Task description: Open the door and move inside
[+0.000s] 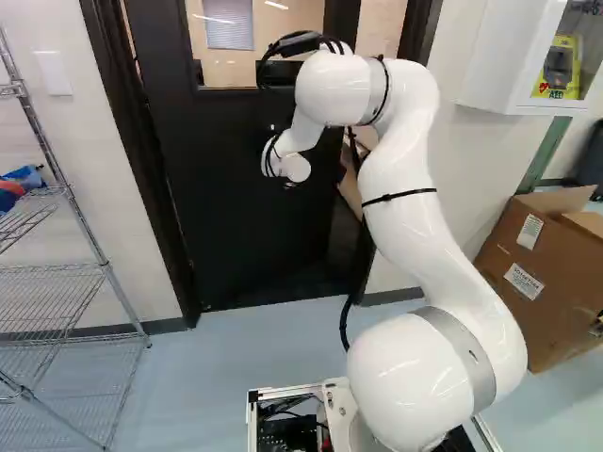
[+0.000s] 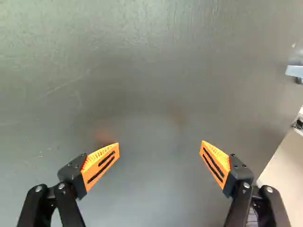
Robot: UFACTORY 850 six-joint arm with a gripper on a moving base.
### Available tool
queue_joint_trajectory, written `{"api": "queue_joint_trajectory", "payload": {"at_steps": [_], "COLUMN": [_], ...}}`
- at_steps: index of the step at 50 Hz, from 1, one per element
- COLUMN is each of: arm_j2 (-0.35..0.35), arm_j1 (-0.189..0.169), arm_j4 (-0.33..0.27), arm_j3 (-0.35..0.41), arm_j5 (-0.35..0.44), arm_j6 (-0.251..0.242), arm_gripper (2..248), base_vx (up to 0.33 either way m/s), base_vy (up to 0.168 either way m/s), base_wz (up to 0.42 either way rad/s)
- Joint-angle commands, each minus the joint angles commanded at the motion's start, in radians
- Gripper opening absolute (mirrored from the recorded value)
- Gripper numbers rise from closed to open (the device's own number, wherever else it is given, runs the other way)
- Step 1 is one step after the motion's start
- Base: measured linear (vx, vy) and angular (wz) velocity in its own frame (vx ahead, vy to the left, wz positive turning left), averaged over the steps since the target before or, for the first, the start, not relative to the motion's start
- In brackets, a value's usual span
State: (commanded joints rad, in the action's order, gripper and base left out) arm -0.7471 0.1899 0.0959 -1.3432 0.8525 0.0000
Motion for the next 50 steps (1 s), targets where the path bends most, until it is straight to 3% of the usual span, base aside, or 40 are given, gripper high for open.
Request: {"api": "queue_joint_trajectory", "payload": {"at_steps": [12, 50], "arm_j2": [0.008, 0.195], "arm_j1": [0.002, -0.018], "arm_j4": [0.000, 0.000], "arm_j3": [0.012, 0.265], "arm_j5": [0.000, 0.000], "arm_j6": [0.000, 0.000], "arm_gripper": [247, 247], "base_vx": [0.000, 0.000], "base_vy": [0.000, 0.000], "base_wz": [0.000, 0.000]}}
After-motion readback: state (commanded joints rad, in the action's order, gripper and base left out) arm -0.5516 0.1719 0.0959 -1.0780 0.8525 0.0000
